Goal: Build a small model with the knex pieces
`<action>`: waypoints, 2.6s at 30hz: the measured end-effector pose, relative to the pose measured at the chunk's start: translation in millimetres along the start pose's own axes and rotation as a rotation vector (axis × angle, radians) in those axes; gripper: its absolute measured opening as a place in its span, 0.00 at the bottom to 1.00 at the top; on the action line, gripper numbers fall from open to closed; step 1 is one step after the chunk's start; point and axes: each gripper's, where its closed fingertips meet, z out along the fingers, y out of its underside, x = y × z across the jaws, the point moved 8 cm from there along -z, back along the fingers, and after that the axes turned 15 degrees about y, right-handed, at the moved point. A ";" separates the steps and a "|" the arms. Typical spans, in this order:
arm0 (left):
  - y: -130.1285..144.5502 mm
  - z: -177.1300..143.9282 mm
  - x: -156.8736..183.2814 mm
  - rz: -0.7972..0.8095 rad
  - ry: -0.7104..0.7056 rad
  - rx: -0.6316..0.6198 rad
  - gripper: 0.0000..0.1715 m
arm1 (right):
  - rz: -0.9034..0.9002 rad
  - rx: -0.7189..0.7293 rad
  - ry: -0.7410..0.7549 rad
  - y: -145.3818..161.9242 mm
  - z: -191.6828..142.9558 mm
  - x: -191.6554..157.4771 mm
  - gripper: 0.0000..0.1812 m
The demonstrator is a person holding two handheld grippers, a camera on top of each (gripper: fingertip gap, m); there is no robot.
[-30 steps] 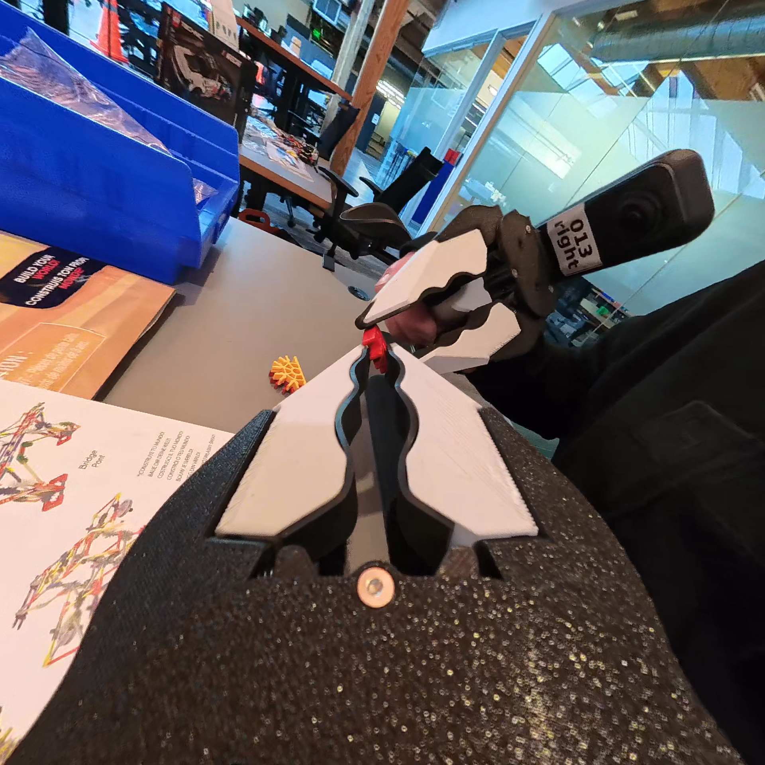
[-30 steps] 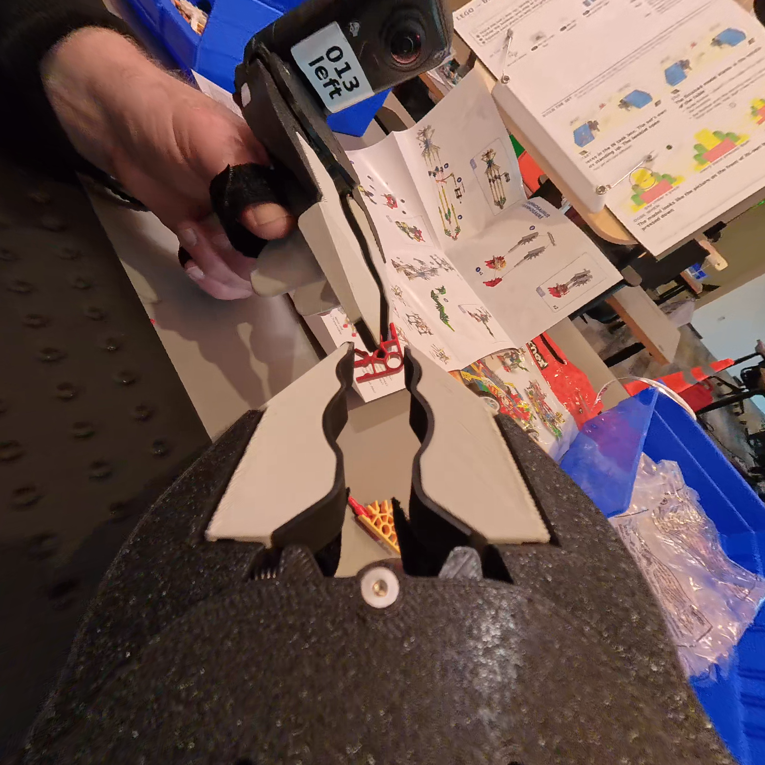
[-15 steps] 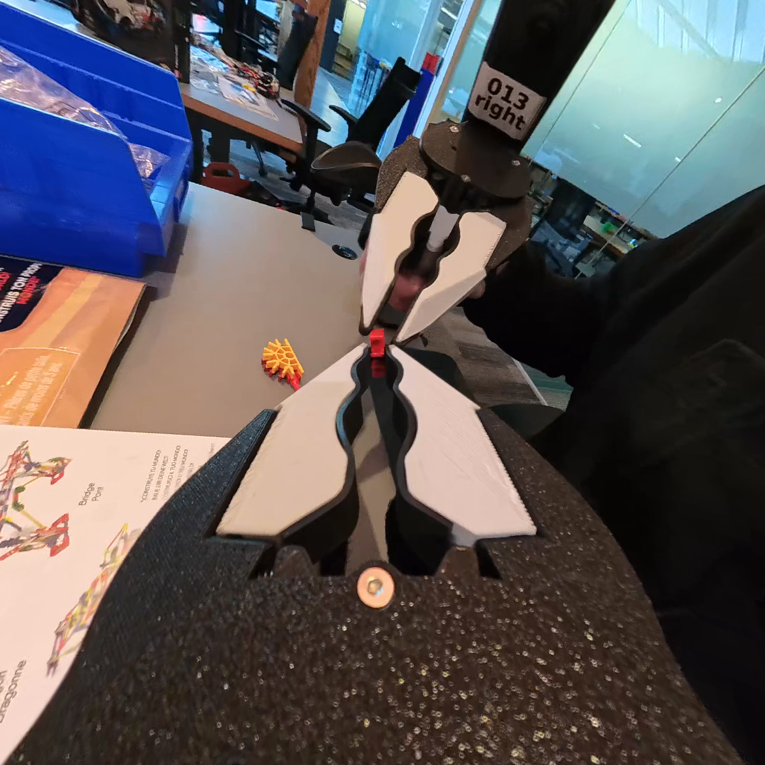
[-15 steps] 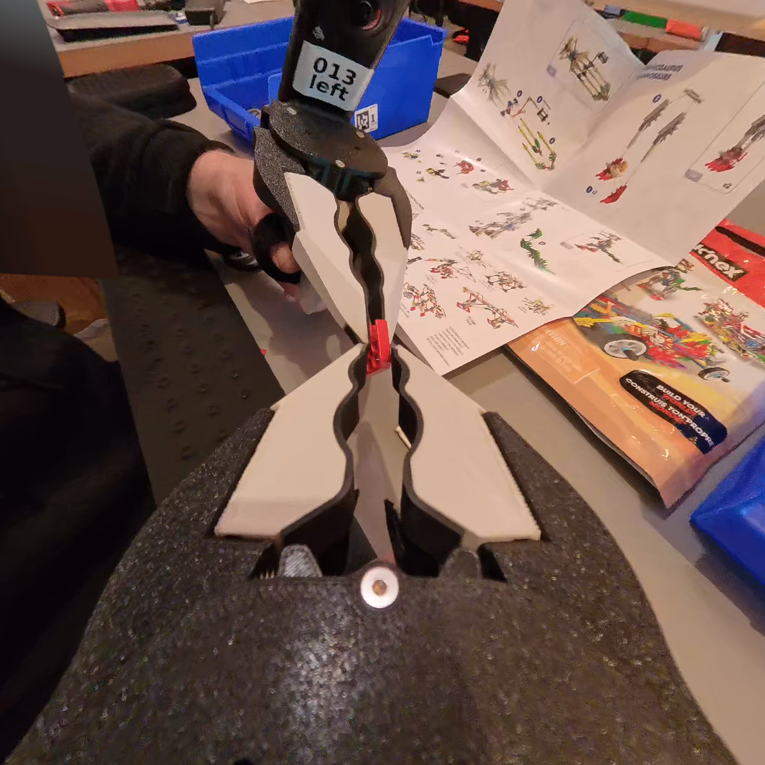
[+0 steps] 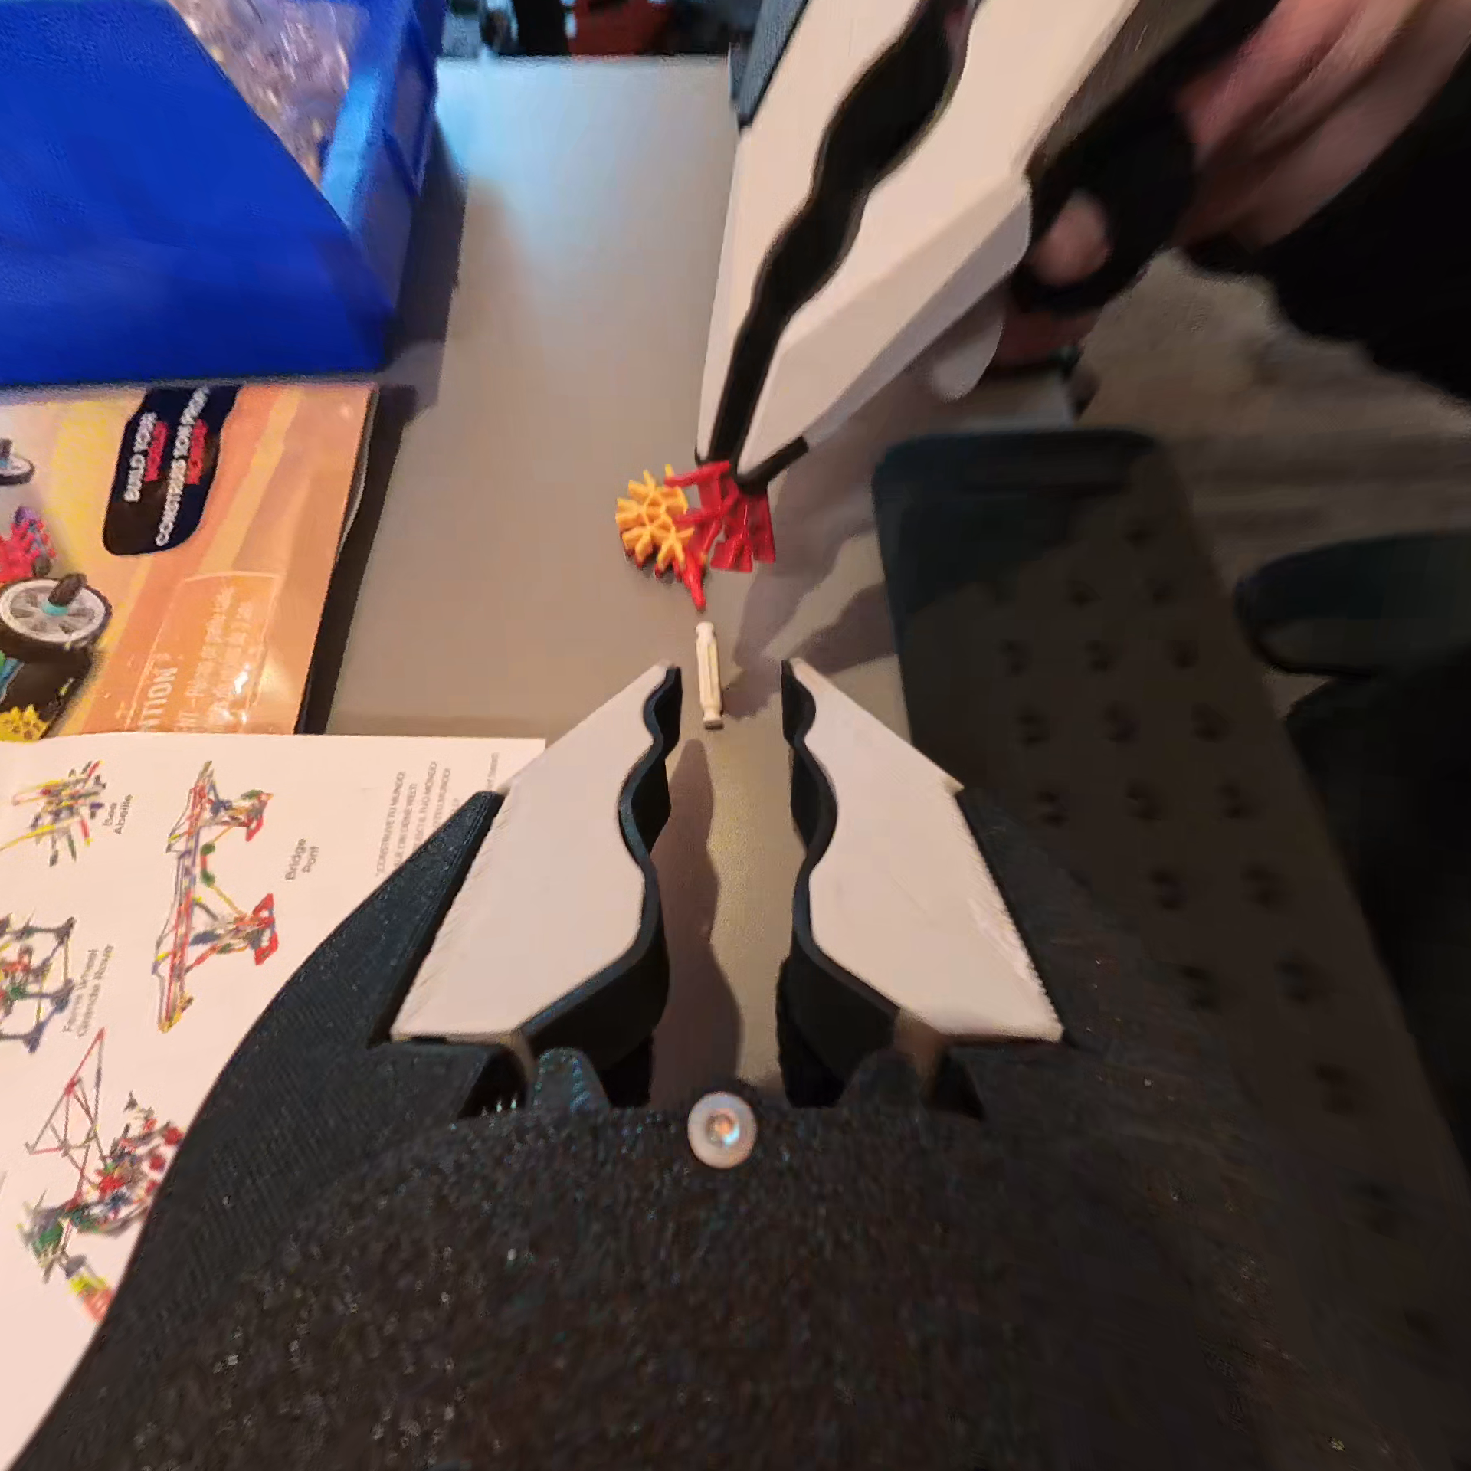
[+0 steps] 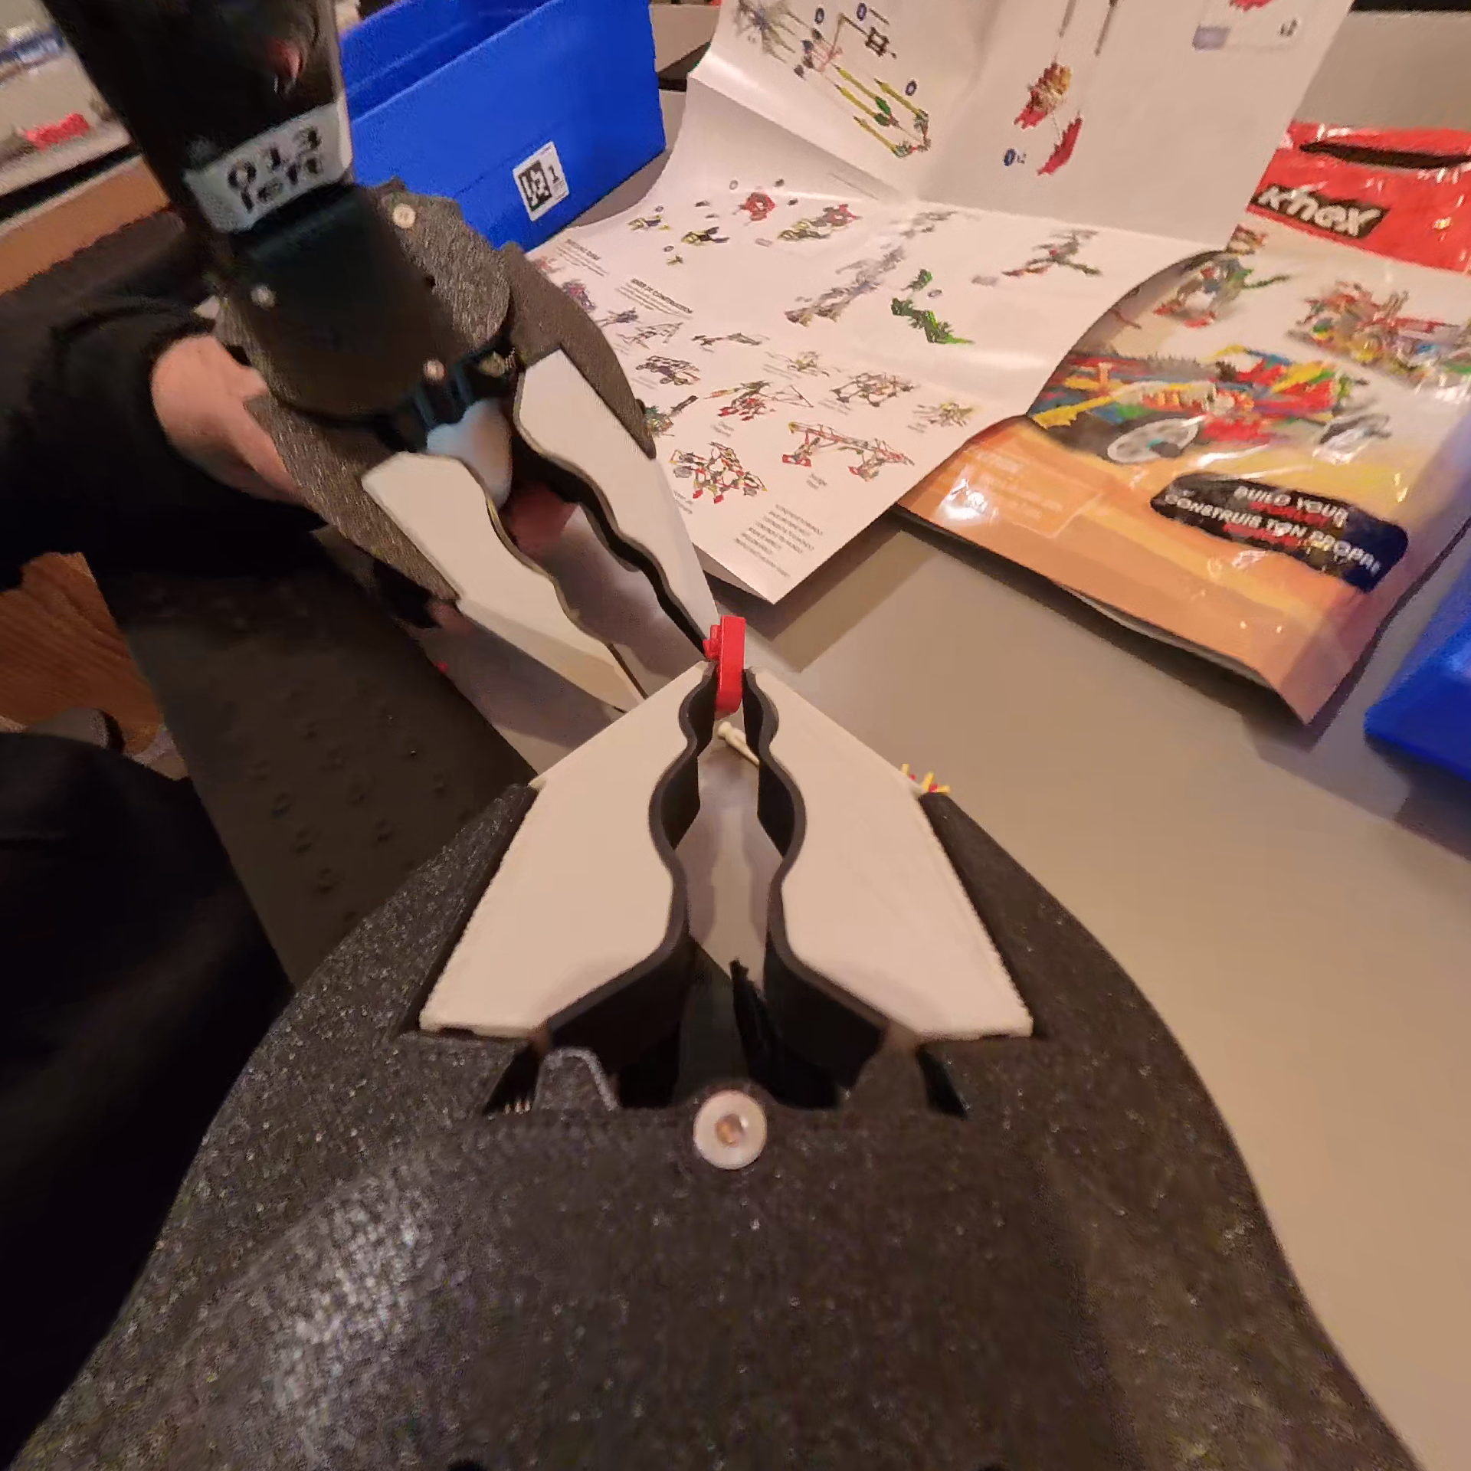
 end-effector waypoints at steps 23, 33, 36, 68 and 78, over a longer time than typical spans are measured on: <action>6.2 27.5 -2.7 0.002 -0.125 -0.158 0.01 | -0.034 -0.030 0.140 20.7 4.2 0.5 0.03; -4.5 -0.8 -1.0 -0.112 -0.092 0.070 0.01 | -0.106 0.074 0.197 1.3 4.9 -22.1 0.03; -6.9 -8.0 -1.6 -0.129 -0.085 0.128 0.01 | -0.111 0.115 0.221 -4.3 6.0 -25.5 0.03; -17.6 -24.2 -2.0 -0.194 -0.024 0.300 0.01 | -0.071 0.273 0.259 -13.1 1.5 -25.3 0.03; -19.0 -28.1 -4.2 -0.228 -0.018 0.324 0.01 | -0.086 0.309 0.284 -14.1 -1.3 -27.3 0.03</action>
